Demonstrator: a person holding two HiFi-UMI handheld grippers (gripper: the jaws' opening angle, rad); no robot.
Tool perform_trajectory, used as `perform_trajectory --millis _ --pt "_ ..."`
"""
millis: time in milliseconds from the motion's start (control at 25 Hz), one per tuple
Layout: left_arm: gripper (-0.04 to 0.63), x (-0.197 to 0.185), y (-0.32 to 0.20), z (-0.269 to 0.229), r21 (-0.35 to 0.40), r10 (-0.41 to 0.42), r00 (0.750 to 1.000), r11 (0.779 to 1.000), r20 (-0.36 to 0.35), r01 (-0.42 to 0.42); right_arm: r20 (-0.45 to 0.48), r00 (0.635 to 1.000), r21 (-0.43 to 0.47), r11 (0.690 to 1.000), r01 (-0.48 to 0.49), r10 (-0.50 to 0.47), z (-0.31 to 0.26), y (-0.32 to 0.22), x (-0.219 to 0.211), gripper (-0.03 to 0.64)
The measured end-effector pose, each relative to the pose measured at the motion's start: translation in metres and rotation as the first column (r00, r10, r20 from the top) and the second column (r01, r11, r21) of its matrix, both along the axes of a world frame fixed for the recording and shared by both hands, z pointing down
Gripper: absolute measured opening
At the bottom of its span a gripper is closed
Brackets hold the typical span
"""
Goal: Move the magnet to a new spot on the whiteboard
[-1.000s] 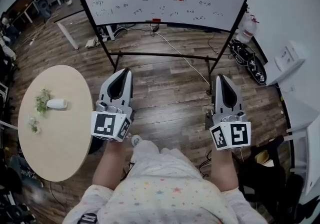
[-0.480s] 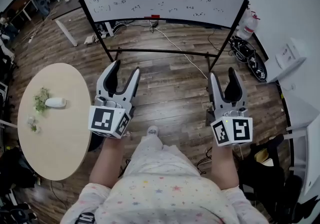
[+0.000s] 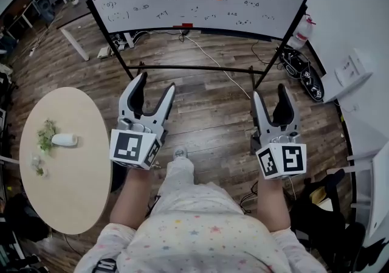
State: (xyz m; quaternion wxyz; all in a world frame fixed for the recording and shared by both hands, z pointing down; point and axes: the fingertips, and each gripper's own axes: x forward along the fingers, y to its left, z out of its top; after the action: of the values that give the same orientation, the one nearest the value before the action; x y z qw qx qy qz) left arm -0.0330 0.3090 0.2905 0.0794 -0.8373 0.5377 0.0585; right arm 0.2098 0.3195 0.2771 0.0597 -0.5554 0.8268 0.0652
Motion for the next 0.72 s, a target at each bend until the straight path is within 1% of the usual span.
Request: perform_trajectory --millis 160,320,440,600,720 --pt "0.262 -0.012 -0.049 0.006 -0.023 0.018 1.000 1.000 -0.005 -0.018 -0.051 0.999 -0.001 1.000 -0.004 0.004 0.003 -0.047 -0.026 0.276" --pt "0.262 -0.032 -0.099 0.009 -0.020 0.038 0.999 0.999 -0.006 -0.038 -0.039 0.999 -0.009 1.000 -0.004 0.004 0.006 -0.098 -0.054 0.276" --pt "0.262 -0.051 -0.139 0.013 -0.037 0.042 0.999 0.998 -0.009 -0.042 -0.037 0.999 -0.025 1.000 -0.011 0.010 0.010 -0.133 -0.075 0.275" --pt "0.262 -0.067 -0.186 0.021 -0.041 0.086 0.996 0.995 -0.003 -0.086 -0.044 0.998 -0.029 0.999 -0.039 0.038 0.012 -0.176 -0.094 0.255" --pt "0.262 -0.075 -0.213 0.023 -0.044 0.115 0.993 0.992 -0.004 -0.115 -0.055 0.996 -0.023 0.997 -0.068 0.067 0.013 -0.201 -0.105 0.253"
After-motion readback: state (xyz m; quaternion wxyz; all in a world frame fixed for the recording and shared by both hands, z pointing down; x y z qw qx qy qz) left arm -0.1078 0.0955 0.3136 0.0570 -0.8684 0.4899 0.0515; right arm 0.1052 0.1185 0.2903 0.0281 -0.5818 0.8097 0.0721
